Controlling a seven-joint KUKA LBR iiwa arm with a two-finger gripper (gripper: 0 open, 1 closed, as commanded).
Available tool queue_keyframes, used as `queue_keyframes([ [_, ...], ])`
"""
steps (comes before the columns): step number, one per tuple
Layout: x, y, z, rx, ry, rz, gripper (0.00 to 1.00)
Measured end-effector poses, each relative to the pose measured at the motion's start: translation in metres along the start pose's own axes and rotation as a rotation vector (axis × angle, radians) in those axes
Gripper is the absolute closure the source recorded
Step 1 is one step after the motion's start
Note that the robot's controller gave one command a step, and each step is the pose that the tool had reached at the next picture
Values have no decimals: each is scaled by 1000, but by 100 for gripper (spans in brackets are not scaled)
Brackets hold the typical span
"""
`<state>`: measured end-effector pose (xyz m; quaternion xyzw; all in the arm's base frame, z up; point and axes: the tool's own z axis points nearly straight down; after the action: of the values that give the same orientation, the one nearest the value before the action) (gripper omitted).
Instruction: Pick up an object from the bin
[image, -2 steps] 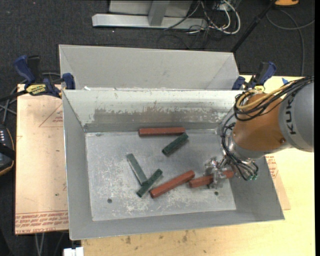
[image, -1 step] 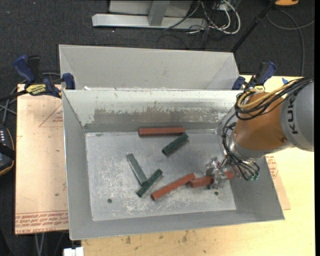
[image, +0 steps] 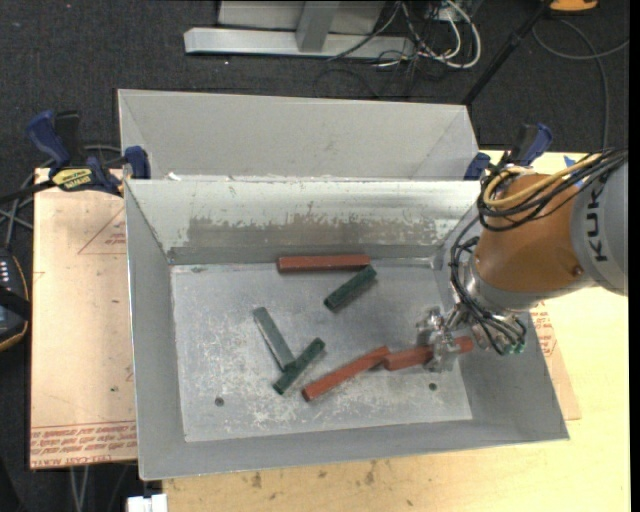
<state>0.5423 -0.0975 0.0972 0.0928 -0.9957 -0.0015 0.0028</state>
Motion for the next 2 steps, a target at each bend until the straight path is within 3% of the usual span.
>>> queue_keyframes([
  [1, -3, -1, -13, 5, -12, 0, 100],
  [2, -2, 0, -18, 4, -9, 0, 100],
])
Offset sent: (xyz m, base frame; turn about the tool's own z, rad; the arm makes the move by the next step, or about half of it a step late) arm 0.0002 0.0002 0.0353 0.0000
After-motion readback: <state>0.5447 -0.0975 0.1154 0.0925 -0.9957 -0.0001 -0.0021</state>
